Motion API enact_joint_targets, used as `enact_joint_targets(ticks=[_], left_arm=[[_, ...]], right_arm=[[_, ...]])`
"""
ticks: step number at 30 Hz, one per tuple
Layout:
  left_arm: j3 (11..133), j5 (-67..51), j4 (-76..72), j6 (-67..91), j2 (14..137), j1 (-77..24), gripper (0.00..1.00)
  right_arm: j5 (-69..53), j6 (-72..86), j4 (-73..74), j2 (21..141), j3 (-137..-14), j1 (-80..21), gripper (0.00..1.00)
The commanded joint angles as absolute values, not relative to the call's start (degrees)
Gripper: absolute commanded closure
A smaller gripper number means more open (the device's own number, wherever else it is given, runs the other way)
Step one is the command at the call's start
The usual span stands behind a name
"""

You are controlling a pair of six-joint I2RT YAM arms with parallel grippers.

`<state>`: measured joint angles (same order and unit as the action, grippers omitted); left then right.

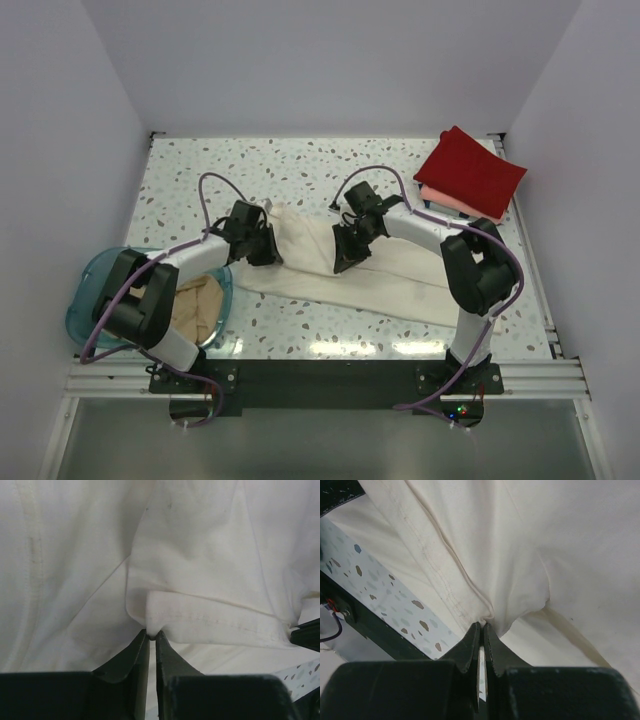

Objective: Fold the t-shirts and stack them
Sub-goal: Fold the tshirt

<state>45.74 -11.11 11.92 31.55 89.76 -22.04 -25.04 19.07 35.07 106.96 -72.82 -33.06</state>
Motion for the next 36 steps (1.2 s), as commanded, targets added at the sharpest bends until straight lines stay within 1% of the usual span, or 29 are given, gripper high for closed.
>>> enact_joint_targets(ticks=[1, 2, 3, 4, 10, 15, 19, 27, 36], left_arm=[[45.79, -11.34, 8.17, 32.25, 88.16, -22.76, 0.9], [45.53, -11.34, 8.09, 32.34, 87.63, -22.94, 0.97], [45.35, -11.34, 7.91, 32.43, 87.19, -23.03, 0.99], [45.09, -11.34, 7.74, 32.61, 86.93, -23.2, 1.0], [43.86, -11.6, 8.79, 33.4, 83.5, -23.99, 1.0], [43.33, -10.2, 13.09, 33.05, 78.76, -24.7, 1.0], [44.47, -11.42, 17.13, 31.99, 76.73, -24.7, 1.0], [44.65, -12.92, 22.49, 30.94, 75.24, -24.79, 1.0], [43.33, -14.5, 24.96, 30.5, 74.45, -24.96, 1.0]], right_arm=[[-24.96, 19.42, 34.54, 104.24, -72.25, -33.4, 1.0], [-24.61, 19.42, 34.54, 104.15, -72.07, -33.4, 1.0], [-24.61, 19.42, 34.54, 104.06, -71.9, -33.4, 1.0], [-24.44, 19.42, 34.63, 103.98, -71.81, -33.4, 1.0], [-21.71, 19.95, 36.12, 103.45, -71.63, -33.49, 1.0], [-18.99, 21.7, 35.78, 102.31, -70.49, -33.31, 1.0], [-18.19, 22.24, 35.68, 101.25, -70.4, -33.4, 1.0], [-18.46, 22.59, 35.86, 101.08, -70.67, -33.4, 1.0], [-18.28, 23.12, 34.63, 101.86, -69.17, -33.31, 1.0]])
